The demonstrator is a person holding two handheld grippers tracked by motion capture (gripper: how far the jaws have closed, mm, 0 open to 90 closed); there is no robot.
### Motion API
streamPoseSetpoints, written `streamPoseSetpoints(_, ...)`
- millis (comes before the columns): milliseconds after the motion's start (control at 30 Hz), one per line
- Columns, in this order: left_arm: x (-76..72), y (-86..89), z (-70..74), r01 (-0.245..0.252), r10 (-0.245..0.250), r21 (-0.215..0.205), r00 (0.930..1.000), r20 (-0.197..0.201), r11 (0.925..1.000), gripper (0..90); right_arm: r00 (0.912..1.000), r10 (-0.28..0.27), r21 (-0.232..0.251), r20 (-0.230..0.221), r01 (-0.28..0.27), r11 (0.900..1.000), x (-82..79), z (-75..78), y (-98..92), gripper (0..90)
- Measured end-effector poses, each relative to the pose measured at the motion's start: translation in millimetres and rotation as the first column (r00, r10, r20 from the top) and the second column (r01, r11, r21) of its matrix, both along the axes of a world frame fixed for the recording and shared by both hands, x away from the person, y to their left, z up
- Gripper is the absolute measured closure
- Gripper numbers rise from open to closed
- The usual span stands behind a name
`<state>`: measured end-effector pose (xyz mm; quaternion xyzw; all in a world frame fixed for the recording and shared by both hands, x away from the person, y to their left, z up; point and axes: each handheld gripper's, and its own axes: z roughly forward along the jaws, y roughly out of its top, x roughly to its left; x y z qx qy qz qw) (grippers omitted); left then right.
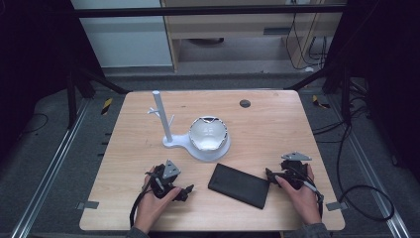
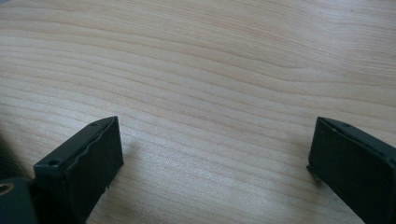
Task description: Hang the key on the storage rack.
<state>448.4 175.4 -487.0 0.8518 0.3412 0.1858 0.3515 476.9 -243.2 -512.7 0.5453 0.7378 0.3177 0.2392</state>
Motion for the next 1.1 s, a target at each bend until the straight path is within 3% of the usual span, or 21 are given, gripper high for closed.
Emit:
streamPoseSetpoints(67,-3.1,1.2,6.5,0.000,0.000,0.001,1.0000,-0.001,1.0000,8.0,1.0000,0.001,0.000,0.001,-0.001,1.000,0.1,0.0,-0.1,3.1)
streamPoseSetpoints(200,-5.5,1.0,21.1,0.016,-0.016,-0.008,0.9998,-0.010,0.9998,8.3,1.0000,0.000,0.000,0.000,0.000,1.000,0.0,0.0,-0.1,3.1)
streamPoseSetpoints(333,-4.1,6.9,37.3,0.007,-0.007,0.029,1.0000,0.002,0.9996,9.0,1.0000,0.000,0.000,0.000,0.000,1.000,-0.1,0.0,-0.1,3.1)
streamPoseSetpoints(567,2.1,42.4,41.9,-0.073,0.077,0.111,0.9966,-0.030,0.9911,6.4,1.0000,0.001,0.003,-0.003,-0.001,1.000,-1.1,0.2,0.2,3.1)
streamPoseSetpoints(600,0.7,56.9,40.8,-0.103,0.109,0.119,0.9928,-0.050,0.9876,6.3,1.0000,0.001,0.003,-0.002,-0.001,1.000,-1.1,0.2,0.2,3.1)
streamPoseSetpoints(633,0.7,56.9,40.8,-0.103,0.109,0.119,0.9928,-0.050,0.9876,6.3,1.0000,0.000,0.003,-0.003,0.000,1.000,-1.1,0.2,0.2,3.1)
streamPoseSetpoints(733,-6.0,84.3,39.6,-0.159,0.172,0.147,0.9815,-0.084,0.9763,5.8,1.0000,0.002,0.004,-0.003,-0.002,1.000,-1.0,0.2,0.2,3.0)
streamPoseSetpoints(767,-6.0,84.3,39.6,-0.159,0.172,0.147,0.9815,-0.084,0.9763,5.6,1.0000,0.001,0.004,-0.003,-0.001,1.000,-1.1,0.2,0.3,3.0)
streamPoseSetpoints(867,-12.3,103.2,36.0,-0.181,0.205,0.177,0.9705,-0.127,0.9673,4.9,1.0000,0.000,0.003,-0.003,0.001,1.000,-1.3,0.2,0.3,3.0)
streamPoseSetpoints(900,-14.5,108.3,34.1,-0.168,0.198,0.194,0.9682,-0.153,0.9667,5.0,1.0000,-0.003,0.006,-0.002,0.003,1.000,-1.6,0.2,0.7,3.0)
streamPoseSetpoints(933,-14.5,108.3,34.1,-0.168,0.198,0.194,0.9682,-0.153,0.9667,6.2,1.0000,-0.003,0.006,-0.002,0.003,1.000,-1.6,0.2,0.7,3.0)
streamPoseSetpoints(967,-16.6,110.8,32.0,-0.121,0.165,0.223,0.9681,-0.188,0.9672,6.2,1.0000,-0.004,0.006,-0.002,0.004,1.000,-1.8,0.1,0.8,3.0)
streamPoseSetpoints(1000,-17.4,111.7,30.1,-0.094,0.146,0.241,0.9674,-0.207,0.9660,14.6,1.0000,-0.005,0.006,-0.001,0.005,1.000,-2.1,0.1,0.9,3.0)
streamPoseSetpoints(1067,-19.0,113.2,28.8,-0.093,0.146,0.227,0.9625,-0.229,0.9695,14.2,1.0000,-0.003,0.001,0.000,0.003,1.000,-2.4,-0.1,0.8,3.0)
streamPoseSetpoints(1100,-21.6,113.2,31.3,-0.088,0.136,0.215,0.9654,-0.222,0.9726,14.9,1.0000,0.000,0.001,-0.001,0.000,1.000,-2.8,0.0,0.6,3.0)
